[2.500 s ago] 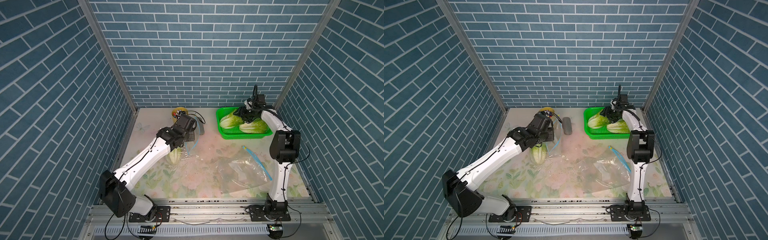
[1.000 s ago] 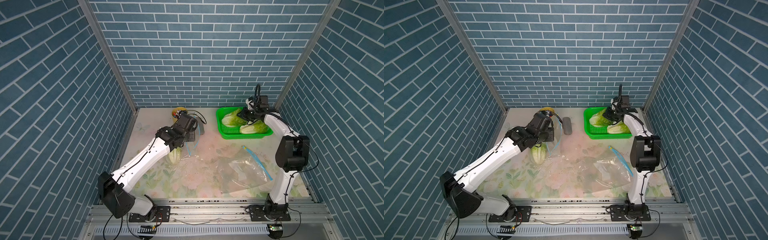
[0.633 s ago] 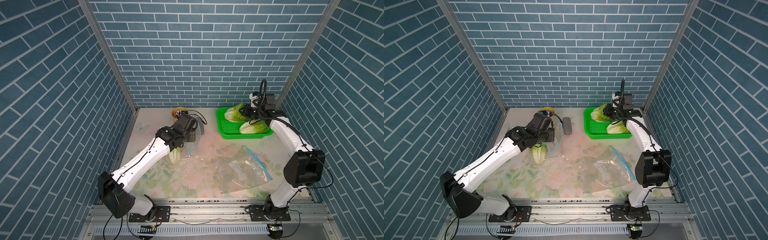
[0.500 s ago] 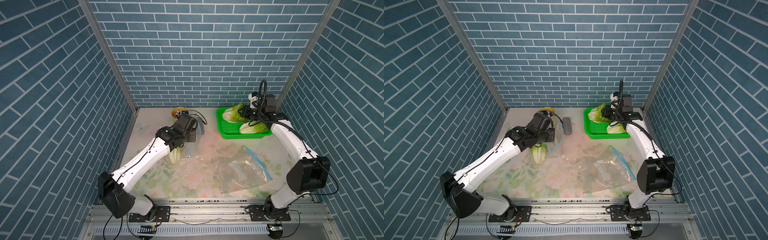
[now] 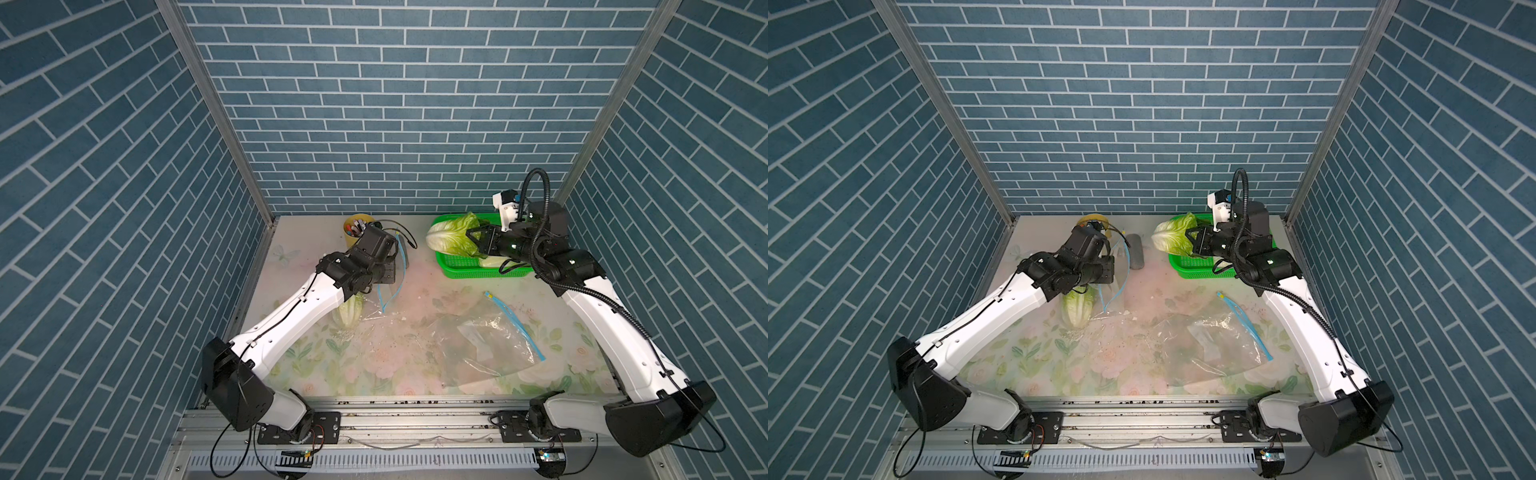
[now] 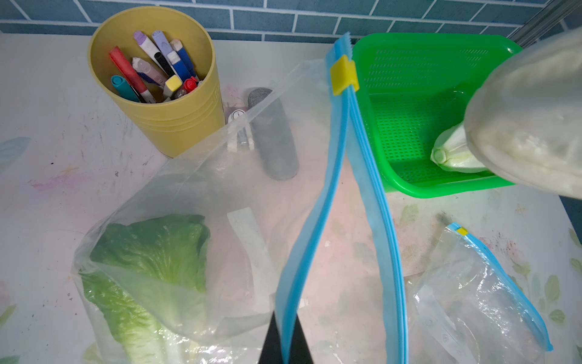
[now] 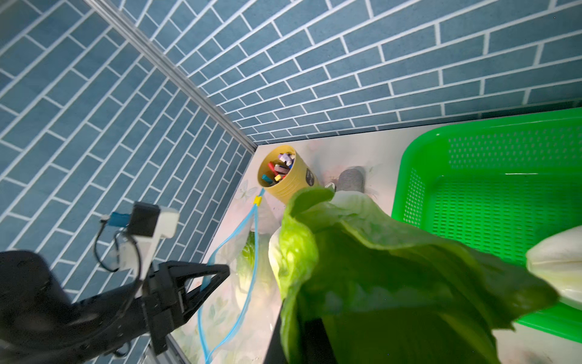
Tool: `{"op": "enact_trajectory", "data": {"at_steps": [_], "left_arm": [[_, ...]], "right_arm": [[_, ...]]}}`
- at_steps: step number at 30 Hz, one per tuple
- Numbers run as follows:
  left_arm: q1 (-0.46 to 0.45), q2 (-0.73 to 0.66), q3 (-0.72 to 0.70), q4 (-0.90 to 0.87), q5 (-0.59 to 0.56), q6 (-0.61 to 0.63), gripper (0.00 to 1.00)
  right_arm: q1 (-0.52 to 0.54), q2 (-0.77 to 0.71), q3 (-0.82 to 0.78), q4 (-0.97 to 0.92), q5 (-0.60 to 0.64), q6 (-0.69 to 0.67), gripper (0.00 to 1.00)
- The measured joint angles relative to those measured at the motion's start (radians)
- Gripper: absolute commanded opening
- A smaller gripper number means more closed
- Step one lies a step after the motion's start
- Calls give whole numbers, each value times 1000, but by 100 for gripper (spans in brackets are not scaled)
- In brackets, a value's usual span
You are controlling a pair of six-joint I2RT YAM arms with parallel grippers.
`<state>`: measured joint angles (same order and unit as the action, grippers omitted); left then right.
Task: Put the chinese cabbages into a zipper bag and zip it
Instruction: Pick up the Chinese cabbage from the basket, then place the Chinese cabbage in the zipper food storage bag.
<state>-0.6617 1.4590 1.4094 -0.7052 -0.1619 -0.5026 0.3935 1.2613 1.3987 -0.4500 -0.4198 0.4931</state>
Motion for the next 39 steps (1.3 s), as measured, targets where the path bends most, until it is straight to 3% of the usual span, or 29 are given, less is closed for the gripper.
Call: {"op": "enact_trajectory", "data": {"at_steps": [10, 21, 39], "left_arm": [[0, 3, 0, 27, 2, -37, 0], [0, 3, -2, 68, 11, -71, 0], [0, -9, 1, 56, 31, -58, 0]], "right_arm": [[75, -55, -45, 32, -147, 46, 0], [143, -46, -93, 132, -195, 94, 0], [211, -24, -74, -76, 13, -45, 0]]}}
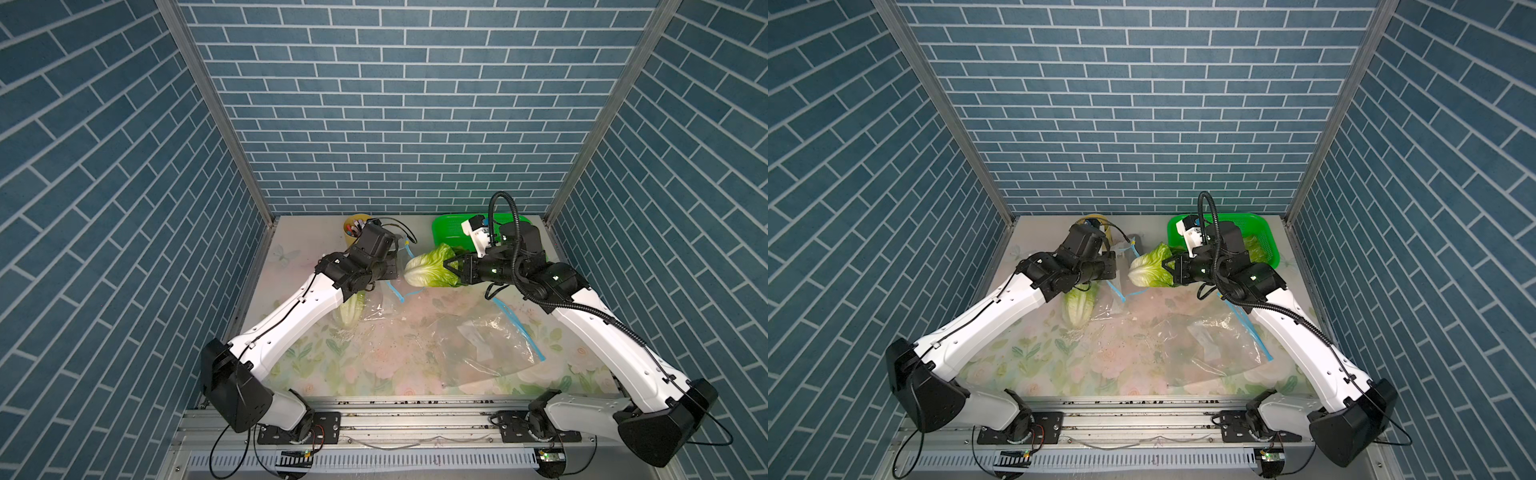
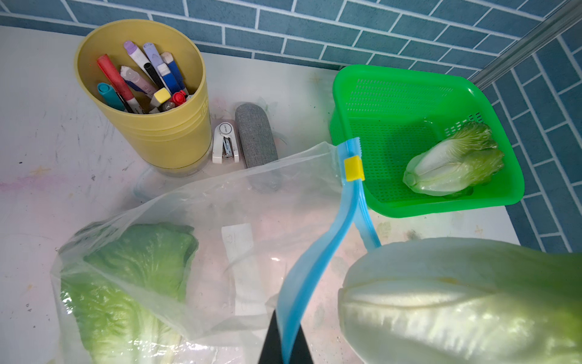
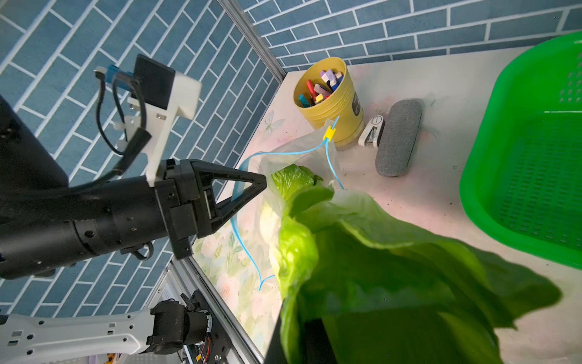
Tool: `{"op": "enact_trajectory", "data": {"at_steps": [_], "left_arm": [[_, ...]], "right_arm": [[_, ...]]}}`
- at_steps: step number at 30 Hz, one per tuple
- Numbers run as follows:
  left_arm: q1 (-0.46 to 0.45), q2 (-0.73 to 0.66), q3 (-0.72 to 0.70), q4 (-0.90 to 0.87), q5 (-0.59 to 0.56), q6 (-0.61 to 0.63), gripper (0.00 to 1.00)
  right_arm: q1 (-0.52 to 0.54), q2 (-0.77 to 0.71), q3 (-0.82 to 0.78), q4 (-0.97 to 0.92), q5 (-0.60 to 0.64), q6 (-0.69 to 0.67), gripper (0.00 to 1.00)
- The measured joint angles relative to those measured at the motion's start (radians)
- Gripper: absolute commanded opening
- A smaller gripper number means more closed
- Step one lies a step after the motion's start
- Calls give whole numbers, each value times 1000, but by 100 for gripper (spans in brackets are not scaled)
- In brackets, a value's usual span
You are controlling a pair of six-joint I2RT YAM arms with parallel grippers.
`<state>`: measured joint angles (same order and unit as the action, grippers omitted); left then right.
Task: Put the chinese cabbages into a zipper bag and zip it
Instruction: Place the Chinese cabbage in the zipper food storage bag.
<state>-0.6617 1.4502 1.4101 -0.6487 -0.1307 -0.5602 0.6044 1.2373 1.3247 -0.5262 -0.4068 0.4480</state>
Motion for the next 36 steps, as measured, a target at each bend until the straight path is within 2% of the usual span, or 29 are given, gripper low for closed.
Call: {"op": "enact_trajectory", "data": {"at_steps": [7, 17, 30, 36], "left_arm": [[0, 0, 32, -17, 31, 14, 0], [0, -6, 44, -26, 50, 7, 0], [0, -6, 45, -9, 65, -10, 0], [0, -6, 45, -7, 62, -11, 0]], "right_arm": [[42, 63, 80, -13, 7, -29, 0], [78, 149, 101, -37, 37, -46, 0], [124, 277, 165, 1, 6, -43, 0], [127, 308, 162, 31, -24, -34, 16]]}}
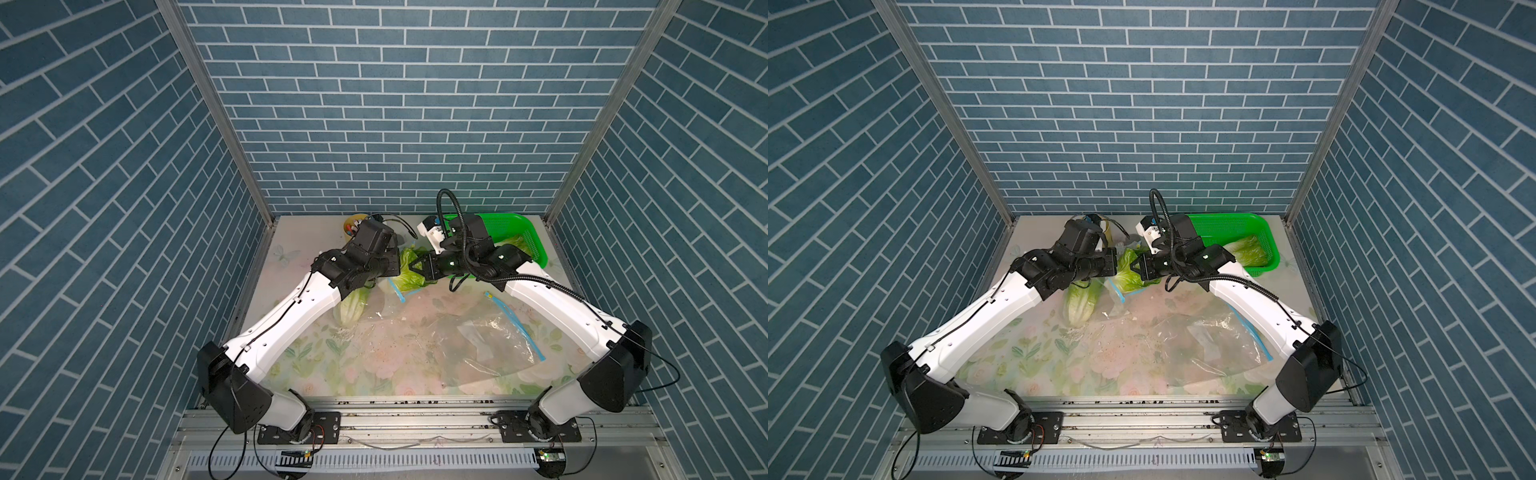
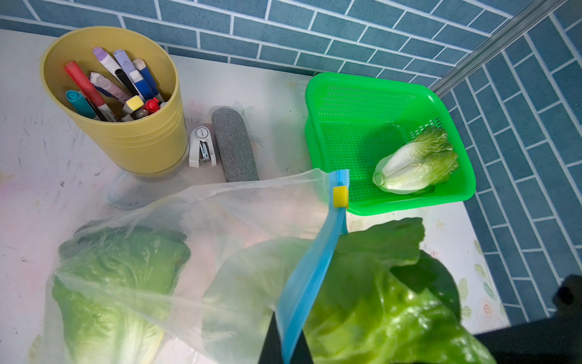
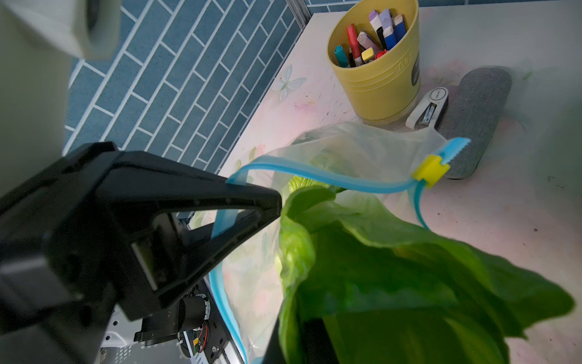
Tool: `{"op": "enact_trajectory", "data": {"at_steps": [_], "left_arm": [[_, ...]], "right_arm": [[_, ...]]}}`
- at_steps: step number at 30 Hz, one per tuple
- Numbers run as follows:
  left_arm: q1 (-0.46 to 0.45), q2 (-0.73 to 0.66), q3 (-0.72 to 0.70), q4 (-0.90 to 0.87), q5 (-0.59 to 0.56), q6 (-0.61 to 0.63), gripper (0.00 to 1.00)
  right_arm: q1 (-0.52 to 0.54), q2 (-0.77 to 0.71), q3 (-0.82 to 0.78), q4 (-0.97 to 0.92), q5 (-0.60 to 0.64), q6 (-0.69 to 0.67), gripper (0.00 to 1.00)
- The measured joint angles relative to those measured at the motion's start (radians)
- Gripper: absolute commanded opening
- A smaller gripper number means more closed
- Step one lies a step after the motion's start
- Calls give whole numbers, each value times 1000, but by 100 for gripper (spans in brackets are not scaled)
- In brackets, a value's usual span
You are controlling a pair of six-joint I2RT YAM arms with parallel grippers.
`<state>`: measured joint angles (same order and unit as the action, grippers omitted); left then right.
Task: Put the chinese cabbages into a zipper bag and zip it
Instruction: Place the Chinese cabbage in the zipper food storage bag.
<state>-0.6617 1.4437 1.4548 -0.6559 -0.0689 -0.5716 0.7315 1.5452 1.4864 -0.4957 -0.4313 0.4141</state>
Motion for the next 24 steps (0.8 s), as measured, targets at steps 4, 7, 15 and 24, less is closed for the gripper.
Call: {"op": "enact_trajectory", "data": {"at_steps": [4, 7, 15, 24], "left_arm": [[0, 0, 0, 3, -5, -1, 0], [0, -1, 0, 3, -8, -1, 0], [0, -12, 0, 3, -32, -1, 0], [0, -24, 0, 3, -45, -1, 0]], "right_arm": [[1, 0, -12, 22, -21, 3, 27], [1, -1, -16, 32, -42, 3, 34], [1, -68, -31, 13, -16, -3, 46], [-19, -139, -77, -84, 179, 23, 46]]}}
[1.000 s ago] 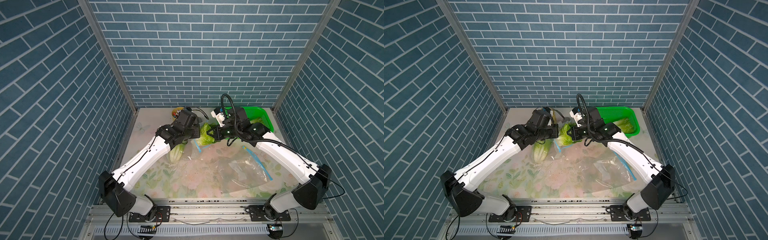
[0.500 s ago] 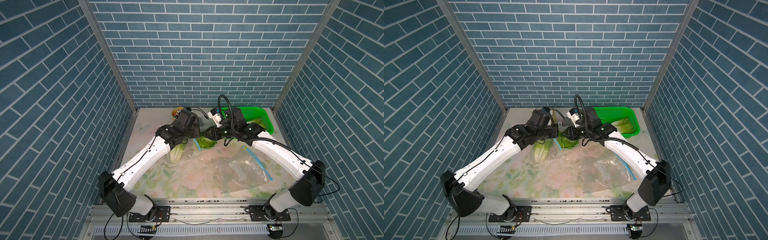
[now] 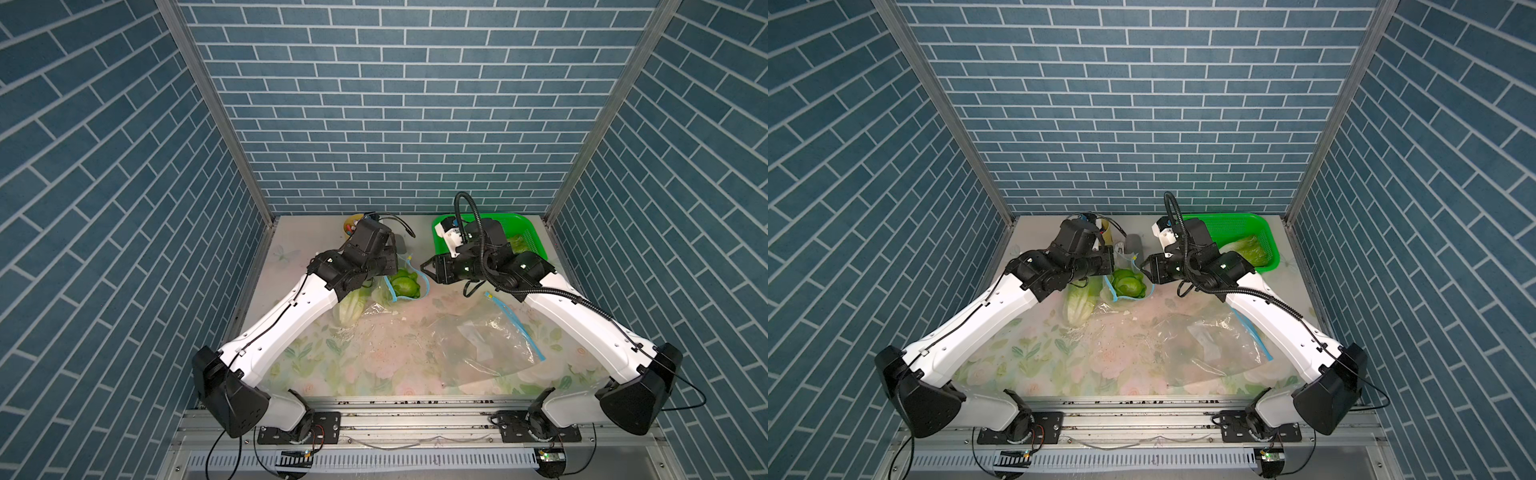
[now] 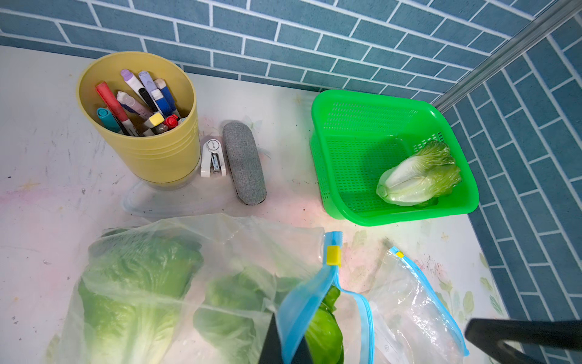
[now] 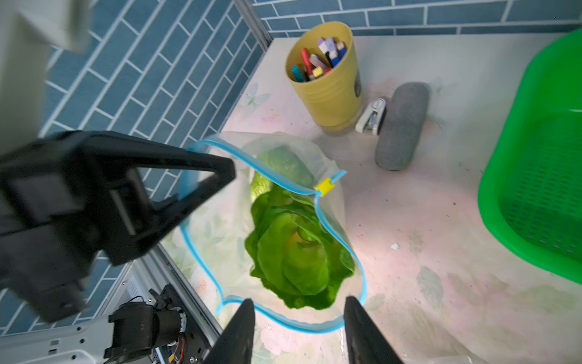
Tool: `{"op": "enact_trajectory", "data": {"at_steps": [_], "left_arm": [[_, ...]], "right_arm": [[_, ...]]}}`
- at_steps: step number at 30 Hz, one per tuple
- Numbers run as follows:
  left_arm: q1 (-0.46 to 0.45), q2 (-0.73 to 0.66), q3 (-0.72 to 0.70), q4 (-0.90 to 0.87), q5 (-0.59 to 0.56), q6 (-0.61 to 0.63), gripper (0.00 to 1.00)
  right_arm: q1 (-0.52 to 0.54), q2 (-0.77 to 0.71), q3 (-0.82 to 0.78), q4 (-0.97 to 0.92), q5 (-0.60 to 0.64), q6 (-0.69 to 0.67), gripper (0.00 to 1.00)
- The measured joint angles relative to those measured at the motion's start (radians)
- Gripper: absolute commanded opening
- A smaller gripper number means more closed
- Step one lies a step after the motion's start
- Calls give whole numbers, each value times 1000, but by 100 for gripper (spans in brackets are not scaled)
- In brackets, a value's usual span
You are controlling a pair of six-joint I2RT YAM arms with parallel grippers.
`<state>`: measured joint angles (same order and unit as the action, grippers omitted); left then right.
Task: Put the chinese cabbages into a zipper bag and zip it
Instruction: Place the Chinese cabbage in the zipper food storage bag, then adjust the zipper food storage bag at the center of the board.
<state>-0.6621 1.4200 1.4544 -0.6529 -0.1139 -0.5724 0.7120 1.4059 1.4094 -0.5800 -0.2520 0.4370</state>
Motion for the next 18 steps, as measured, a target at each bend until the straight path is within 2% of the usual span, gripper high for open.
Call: {"op": "enact_trajectory", "data": {"at_steps": [6, 12, 18], "left_arm": [[0, 0, 0, 0, -5, 0, 0], [0, -1, -2, 0, -5, 0, 0], [0, -1, -8, 1, -5, 0, 0]], "right_arm": [[-24, 16, -107, -2, -18, 65, 46], [-24, 67, -144, 42, -69, 117, 43], [-24, 124, -147, 103, -115, 158, 27]]}}
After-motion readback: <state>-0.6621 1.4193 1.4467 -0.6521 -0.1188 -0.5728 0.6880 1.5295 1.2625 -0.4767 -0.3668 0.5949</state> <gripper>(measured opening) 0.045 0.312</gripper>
